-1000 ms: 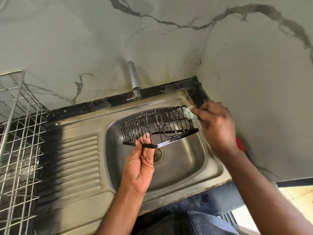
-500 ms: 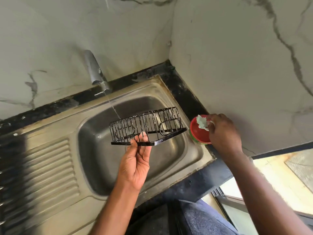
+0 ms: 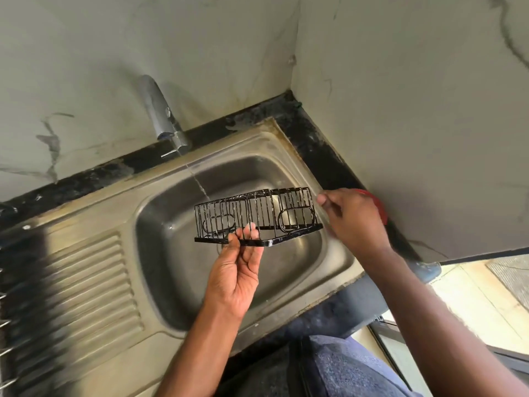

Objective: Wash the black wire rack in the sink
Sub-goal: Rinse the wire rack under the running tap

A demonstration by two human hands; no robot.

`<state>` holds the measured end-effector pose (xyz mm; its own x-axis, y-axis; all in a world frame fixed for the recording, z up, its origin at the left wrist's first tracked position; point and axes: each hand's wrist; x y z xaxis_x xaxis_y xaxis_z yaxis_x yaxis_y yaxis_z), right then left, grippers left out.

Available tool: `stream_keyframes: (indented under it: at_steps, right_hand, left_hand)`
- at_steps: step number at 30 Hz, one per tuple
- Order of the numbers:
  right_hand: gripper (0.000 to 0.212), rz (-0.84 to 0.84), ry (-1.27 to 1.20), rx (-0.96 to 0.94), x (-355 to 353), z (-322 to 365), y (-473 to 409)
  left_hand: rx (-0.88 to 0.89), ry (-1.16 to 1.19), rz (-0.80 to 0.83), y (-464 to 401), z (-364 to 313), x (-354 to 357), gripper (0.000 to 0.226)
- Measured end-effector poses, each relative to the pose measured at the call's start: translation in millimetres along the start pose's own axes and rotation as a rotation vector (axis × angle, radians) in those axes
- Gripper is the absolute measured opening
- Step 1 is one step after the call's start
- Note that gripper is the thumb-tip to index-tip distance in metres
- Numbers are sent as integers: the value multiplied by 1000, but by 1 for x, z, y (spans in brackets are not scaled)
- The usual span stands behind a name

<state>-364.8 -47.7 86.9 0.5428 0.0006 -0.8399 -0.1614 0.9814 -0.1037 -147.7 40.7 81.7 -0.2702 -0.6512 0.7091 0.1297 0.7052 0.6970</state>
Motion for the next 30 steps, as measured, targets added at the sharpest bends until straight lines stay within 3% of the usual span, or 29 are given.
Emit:
stream_keyframes:
  at_steps: [3, 8, 11, 13, 16, 20, 24, 27, 30]
  right_hand:
    - [34, 140, -99, -191, 41, 70, -30]
    - [33, 31, -173, -313, 44, 92, -38]
    - [33, 164, -246, -346, 72, 123, -65]
    - [39, 294, -346, -258, 95, 146, -84]
    - [37, 504, -707, 33, 125, 183, -108]
    - [36, 670, -1015, 305, 149, 217, -140]
    - [36, 775, -1084, 490, 169, 228, -160]
    - [31, 753, -1269, 682, 177, 218, -178]
    - [34, 827, -1184, 651, 175, 205, -178]
  left_hand:
    - [133, 127, -43, 0, -46, -26, 27]
    - [69, 100, -56, -2, -42, -28, 26]
    - [92, 121, -75, -10, -54, -35, 27]
    - [103, 127, -84, -13, -61, -39, 26]
    - [140, 119, -102, -20, -70, -42, 25]
    - [176, 74, -132, -31, -83, -41, 29]
    - [154, 19, -187, -44, -92, -41, 31]
    - [121, -20, -216, -51, -97, -39, 31]
    - [66, -64, -249, -57, -101, -39, 32]
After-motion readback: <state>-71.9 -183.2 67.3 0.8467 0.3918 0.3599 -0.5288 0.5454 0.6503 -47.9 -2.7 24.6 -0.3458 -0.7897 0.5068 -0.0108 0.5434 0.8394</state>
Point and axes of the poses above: each hand's wrist, its own y-axis away from the middle knuckle, its own x-axis out of the palm, z = x × y, and after that the axes turned 4 degrees about -x, right-handed
